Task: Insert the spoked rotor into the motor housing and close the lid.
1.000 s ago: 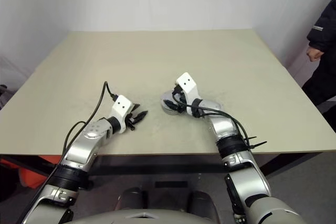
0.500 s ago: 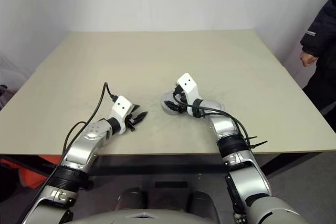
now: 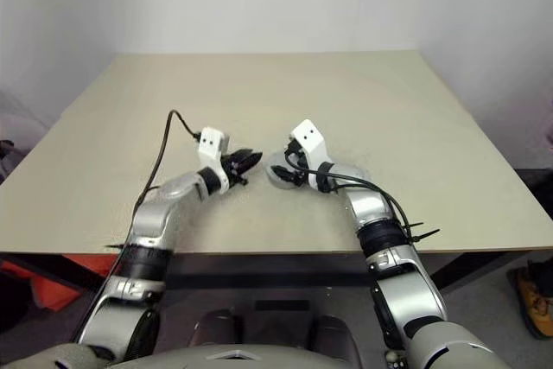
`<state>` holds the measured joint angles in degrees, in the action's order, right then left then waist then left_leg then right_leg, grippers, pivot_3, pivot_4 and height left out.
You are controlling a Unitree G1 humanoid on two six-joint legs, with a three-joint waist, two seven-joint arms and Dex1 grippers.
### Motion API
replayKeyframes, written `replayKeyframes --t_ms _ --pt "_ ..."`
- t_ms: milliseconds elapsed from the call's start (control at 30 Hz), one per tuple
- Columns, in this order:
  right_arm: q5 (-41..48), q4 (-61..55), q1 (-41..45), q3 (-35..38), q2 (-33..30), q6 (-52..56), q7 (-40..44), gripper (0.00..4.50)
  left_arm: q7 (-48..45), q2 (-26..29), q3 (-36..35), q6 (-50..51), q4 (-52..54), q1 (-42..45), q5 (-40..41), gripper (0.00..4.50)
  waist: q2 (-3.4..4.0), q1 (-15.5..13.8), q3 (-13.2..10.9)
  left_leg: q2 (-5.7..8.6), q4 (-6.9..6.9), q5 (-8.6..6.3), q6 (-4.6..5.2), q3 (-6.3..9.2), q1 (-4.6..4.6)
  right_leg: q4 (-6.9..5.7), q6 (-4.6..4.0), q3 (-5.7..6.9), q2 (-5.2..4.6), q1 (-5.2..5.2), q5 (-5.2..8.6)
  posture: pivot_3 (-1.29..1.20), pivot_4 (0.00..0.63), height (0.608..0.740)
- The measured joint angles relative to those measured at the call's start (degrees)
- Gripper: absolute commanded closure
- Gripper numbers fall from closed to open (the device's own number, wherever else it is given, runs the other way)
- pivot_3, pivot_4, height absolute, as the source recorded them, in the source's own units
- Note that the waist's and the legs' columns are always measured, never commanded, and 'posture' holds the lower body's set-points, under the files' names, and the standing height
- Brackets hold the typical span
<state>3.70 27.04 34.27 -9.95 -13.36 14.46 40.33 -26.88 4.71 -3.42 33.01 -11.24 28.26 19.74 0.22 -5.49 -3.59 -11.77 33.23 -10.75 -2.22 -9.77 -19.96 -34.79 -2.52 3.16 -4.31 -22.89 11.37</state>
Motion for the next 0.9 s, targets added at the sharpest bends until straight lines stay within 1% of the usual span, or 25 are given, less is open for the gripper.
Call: replayKeyframes --t_ms 67,200,300,467,567,667,767,900 --pt "0.0 -0.2 0.0 -0.2 0.0 0.1 0.0 1.35 0.0 -0.6 -1.3 1.5 -3.9 2.4 1.5 4.47 0.00 0.0 0.0 0.01 0.00 -0.01 0.02 0.00 -0.02 0.02 -0.14 0.00 0.00 -0.03 -0.09 0.00 0.000 0.740" --pt "0.0 -0.9 -0.1 -0.2 0.0 0.6 -0.2 1.35 -0.7 -0.8 -1.7 3.8 -10.5 4.3 2.3 4.47 -0.01 0.0 0.0 0.01 0.00 -0.03 0.05 0.00 -0.02 0.04 -0.14 0.00 -0.01 -0.07 -0.08 0.00 0.000 0.740" --pt "0.0 -1.2 -0.4 -0.1 0.0 0.9 -0.5 1.35 -2.3 -0.4 -1.7 5.7 -12.6 5.4 2.9 4.47 -0.01 0.0 0.0 0.01 0.00 -0.02 0.05 0.01 -0.01 0.04 -0.14 0.01 -0.01 -0.08 -0.08 0.00 0.000 0.740" --pt "0.0 -1.9 -1.0 0.1 0.0 1.1 -1.0 1.35 -4.2 0.7 -1.0 7.8 -12.5 5.6 2.9 4.47 -0.02 -0.1 0.0 0.01 0.00 -0.02 0.05 0.01 0.01 0.05 -0.08 0.01 -0.03 -0.04 -0.05 0.00 0.000 0.740" --pt "0.0 -2.0 -1.1 0.1 0.0 1.1 -1.3 1.35 -4.5 0.9 -0.7 8.1 -12.2 5.4 2.7 4.47 -0.02 -0.1 0.0 0.02 0.00 -0.02 0.05 0.01 0.09 0.05 0.20 0.01 -0.04 0.06 0.12 0.00 0.000 0.740" --pt "0.0 -2.0 -1.1 0.1 -0.1 1.1 -1.4 1.35 -4.5 0.1 -1.6 8.4 -11.6 4.7 3.6 4.47 -0.02 -0.1 0.0 0.03 0.00 -0.02 0.05 0.01 0.10 0.06 0.21 0.01 -0.06 0.08 0.12 0.00 0.000 0.740" --pt "0.0 -2.0 -1.1 0.1 -0.2 1.0 -1.3 1.35 -4.3 -1.4 -4.2 9.5 -11.5 4.3 6.0 4.47 -0.03 -0.2 0.0 0.03 0.00 -0.02 0.05 0.01 0.06 0.06 0.21 0.01 -0.06 0.06 0.12 0.00 0.000 0.740" --pt "0.0 -2.0 -1.1 0.0 -0.1 1.0 -1.3 1.35 -4.3 -2.7 -4.6 10.0 -10.9 4.4 7.8 4.47 -0.03 -0.1 0.0 0.02 -0.02 -0.02 0.05 0.01 0.04 0.07 0.21 0.02 -0.05 0.06 0.12 0.00 0.000 0.740"
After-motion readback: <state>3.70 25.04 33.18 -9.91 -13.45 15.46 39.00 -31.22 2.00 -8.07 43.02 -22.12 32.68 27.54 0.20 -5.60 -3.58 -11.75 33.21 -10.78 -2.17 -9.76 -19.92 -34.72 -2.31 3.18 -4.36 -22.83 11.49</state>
